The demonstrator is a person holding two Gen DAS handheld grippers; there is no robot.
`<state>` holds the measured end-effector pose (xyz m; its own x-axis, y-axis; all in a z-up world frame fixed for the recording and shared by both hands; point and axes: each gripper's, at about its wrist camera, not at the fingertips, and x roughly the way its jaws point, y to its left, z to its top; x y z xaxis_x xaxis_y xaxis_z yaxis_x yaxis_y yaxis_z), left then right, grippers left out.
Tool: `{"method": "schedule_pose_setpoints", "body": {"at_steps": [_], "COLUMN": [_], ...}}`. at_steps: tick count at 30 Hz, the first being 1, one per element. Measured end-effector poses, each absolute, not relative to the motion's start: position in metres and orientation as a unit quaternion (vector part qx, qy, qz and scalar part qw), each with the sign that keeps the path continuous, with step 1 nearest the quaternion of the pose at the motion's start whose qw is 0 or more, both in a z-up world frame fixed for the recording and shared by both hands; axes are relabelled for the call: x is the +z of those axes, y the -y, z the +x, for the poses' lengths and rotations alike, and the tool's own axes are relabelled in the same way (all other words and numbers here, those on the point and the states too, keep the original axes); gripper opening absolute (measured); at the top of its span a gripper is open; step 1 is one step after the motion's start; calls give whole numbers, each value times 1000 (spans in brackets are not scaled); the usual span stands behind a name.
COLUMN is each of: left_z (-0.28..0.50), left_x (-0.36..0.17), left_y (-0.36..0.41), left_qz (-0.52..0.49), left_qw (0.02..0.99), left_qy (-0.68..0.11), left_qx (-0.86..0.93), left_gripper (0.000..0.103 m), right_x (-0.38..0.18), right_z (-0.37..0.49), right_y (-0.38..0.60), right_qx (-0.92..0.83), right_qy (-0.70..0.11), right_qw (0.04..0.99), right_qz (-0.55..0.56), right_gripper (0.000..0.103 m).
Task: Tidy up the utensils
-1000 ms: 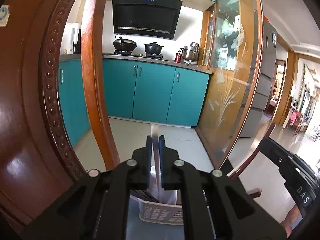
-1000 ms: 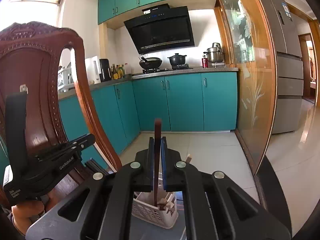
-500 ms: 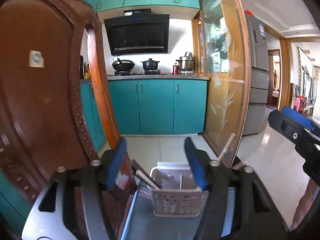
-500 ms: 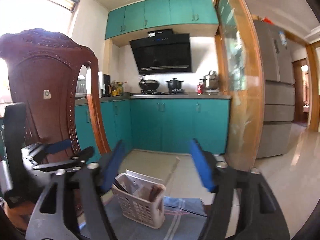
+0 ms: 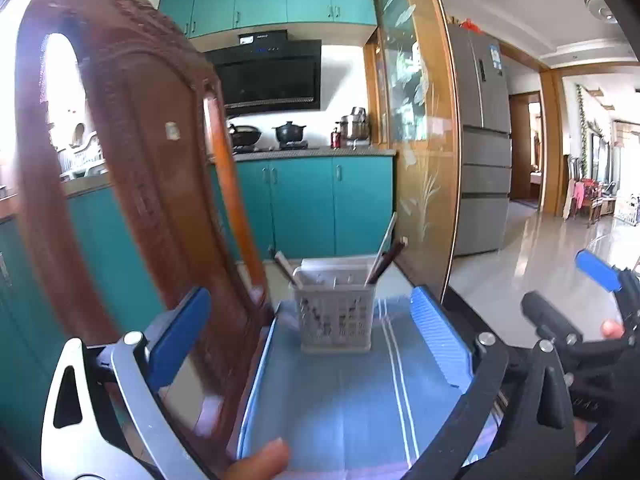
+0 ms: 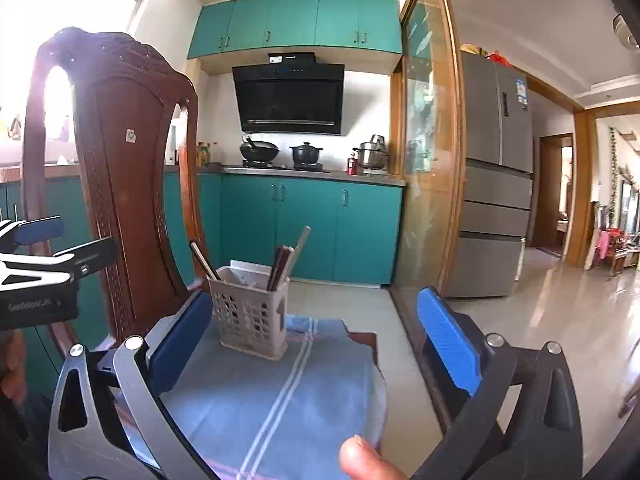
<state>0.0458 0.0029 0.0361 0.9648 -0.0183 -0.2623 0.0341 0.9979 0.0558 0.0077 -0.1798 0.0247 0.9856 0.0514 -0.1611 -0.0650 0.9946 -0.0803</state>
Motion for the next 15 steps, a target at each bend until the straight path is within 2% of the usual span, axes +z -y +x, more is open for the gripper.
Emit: {"method": "schedule_pose_setpoints", "body": {"at_steps": [6, 15], "left_z": [4, -14], "left_x": [30, 37], "left_y": [-4, -7], "left_qz": [38, 35], "left_qw": [990, 990], "left_qy": [-139, -135], "left_qx": [1, 0], "left_gripper": [99, 99], "right_x": [24, 29], "right_z": [-23, -46], "right_y": [180, 172], "right_qx": [51, 59], "right_qy": [-95, -80], "right_qw": [993, 993], "right_qz": [-46, -62], "right_gripper": [100, 100]}}
